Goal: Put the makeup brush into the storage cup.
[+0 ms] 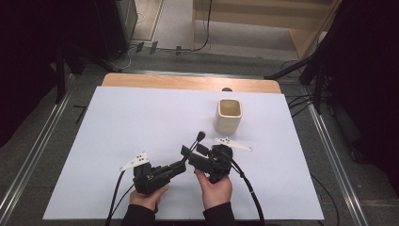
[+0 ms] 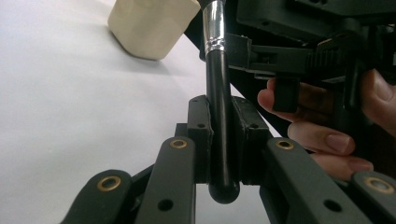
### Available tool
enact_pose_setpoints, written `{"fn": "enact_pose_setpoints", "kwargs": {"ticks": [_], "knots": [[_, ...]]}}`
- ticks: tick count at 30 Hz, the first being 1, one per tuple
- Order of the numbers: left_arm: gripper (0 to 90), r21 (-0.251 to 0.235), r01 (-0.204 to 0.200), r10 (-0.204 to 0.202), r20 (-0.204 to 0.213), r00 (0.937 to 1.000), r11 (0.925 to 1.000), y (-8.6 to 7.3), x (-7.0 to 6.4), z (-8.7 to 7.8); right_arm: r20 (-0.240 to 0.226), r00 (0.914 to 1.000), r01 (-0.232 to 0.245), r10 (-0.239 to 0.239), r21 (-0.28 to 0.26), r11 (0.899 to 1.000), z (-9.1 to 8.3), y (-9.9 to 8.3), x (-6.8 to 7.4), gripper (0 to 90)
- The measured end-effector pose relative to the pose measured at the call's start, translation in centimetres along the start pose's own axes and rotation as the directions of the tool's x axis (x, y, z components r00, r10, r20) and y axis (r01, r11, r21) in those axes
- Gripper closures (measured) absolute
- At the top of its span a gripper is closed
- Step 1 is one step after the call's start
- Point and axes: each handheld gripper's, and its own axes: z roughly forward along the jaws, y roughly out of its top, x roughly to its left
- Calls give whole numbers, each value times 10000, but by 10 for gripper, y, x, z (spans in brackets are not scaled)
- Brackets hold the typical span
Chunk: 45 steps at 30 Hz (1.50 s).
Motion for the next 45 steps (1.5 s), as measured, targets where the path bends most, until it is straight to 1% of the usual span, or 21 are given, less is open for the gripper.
{"fn": "enact_pose_setpoints", "kwargs": {"ticks": [4,6,11,18,22,27,31,35,39,41,45], "knots": [[794,34,-9,9,-47,10000,10000,-1,0,1,-47,10000,-65,65,89,9999,1,0,0,386],[794,19,-18,18,-25,10000,10000,-1,0,1,-112,9999,-67,68,97,9999,1,-1,0,419],[795,-125,14,-13,28,10000,9999,-2,-1,0,-85,9999,-86,87,89,9999,1,0,0,511],[795,-138,20,-20,20,10000,9999,-3,-1,0,-140,9988,-469,472,235,9986,2,0,-3,608],[795,-112,-2,2,64,10000,9999,-3,-1,1,-31,9987,-510,511,228,9984,1,1,-4,676],[794,-68,55,-54,107,9999,10000,-4,-2,1,31,9978,-670,669,349,9971,1,2,-5,691],[794,-134,-46,47,103,9999,9999,-5,-2,1,-80,9974,-717,720,331,9969,0,2,-5,698],[793,-90,77,-76,118,9999,9999,-5,-2,1,-130,9961,-862,868,398,9955,1,3,-5,706],[792,-94,116,-115,163,9998,9999,-6,-1,1,-201,9941,-1055,1066,518,9931,1,4,-6,713],[792,-83,118,-116,153,9998,9999,-6,-2,1,-244,9947,-985,999,531,9937,1,4,-7,713],[791,-12,162,-162,193,9997,9999,-7,-1,2,-309,9939,-1043,1063,599,9927,1,5,-7,724]]}}
